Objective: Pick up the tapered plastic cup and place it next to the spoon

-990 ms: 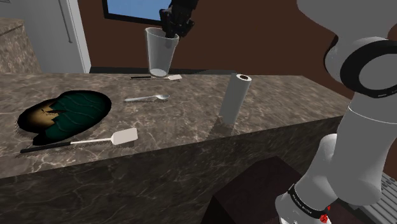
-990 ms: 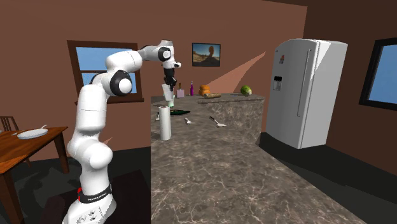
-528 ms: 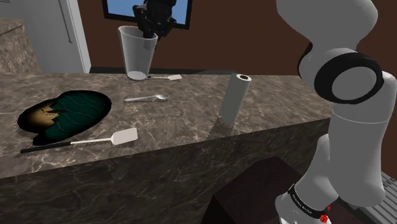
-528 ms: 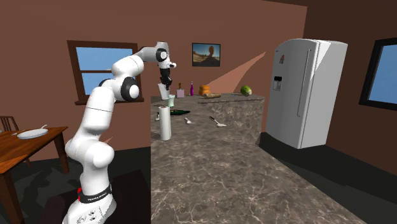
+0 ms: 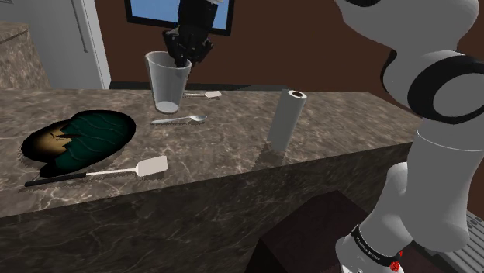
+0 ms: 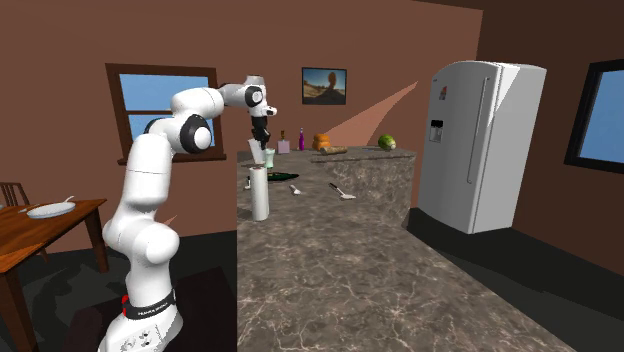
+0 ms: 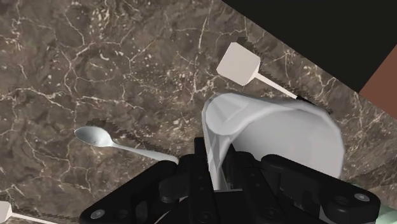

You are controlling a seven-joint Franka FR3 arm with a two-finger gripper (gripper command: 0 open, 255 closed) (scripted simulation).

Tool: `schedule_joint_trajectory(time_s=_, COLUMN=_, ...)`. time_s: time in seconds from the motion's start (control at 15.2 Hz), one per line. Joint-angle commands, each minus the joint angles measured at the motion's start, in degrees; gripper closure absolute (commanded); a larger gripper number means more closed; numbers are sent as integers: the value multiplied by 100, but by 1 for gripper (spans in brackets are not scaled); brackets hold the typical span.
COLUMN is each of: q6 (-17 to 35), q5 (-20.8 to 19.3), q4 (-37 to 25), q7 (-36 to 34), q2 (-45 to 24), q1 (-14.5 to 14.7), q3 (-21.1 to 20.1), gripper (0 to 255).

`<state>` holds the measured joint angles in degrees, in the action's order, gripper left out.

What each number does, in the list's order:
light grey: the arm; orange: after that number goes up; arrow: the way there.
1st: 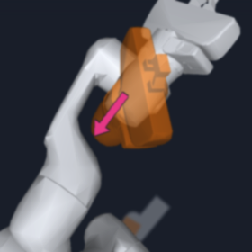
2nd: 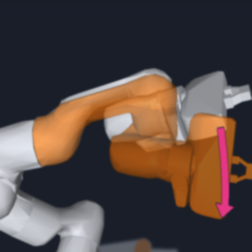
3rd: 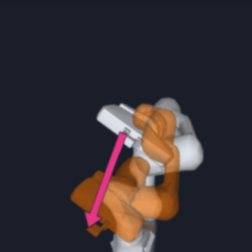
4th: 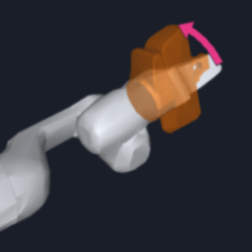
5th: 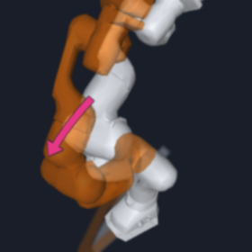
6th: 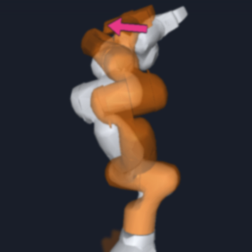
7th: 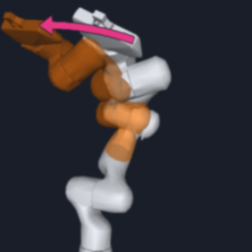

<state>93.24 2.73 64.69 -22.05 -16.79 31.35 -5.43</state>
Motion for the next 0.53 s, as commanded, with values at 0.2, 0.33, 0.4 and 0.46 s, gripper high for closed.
schedule_joint_trajectory(time_s=0.2, q6=508, q5=27, q4=705, q7=48, q2=202, q1=-24, q3=6, gripper=255)
schedule_joint_trajectory(time_s=0.33, q6=694, q5=36, q4=956, q7=62, q2=267, q1=-30, q3=7, gripper=255)
schedule_joint_trajectory(time_s=0.4, q6=784, q5=40, q4=1076, q7=69, q2=296, q1=-32, q3=7, gripper=255)
schedule_joint_trajectory(time_s=0.46, q6=874, q5=44, q4=1192, q7=76, q2=322, q1=-34, q3=8, gripper=255)
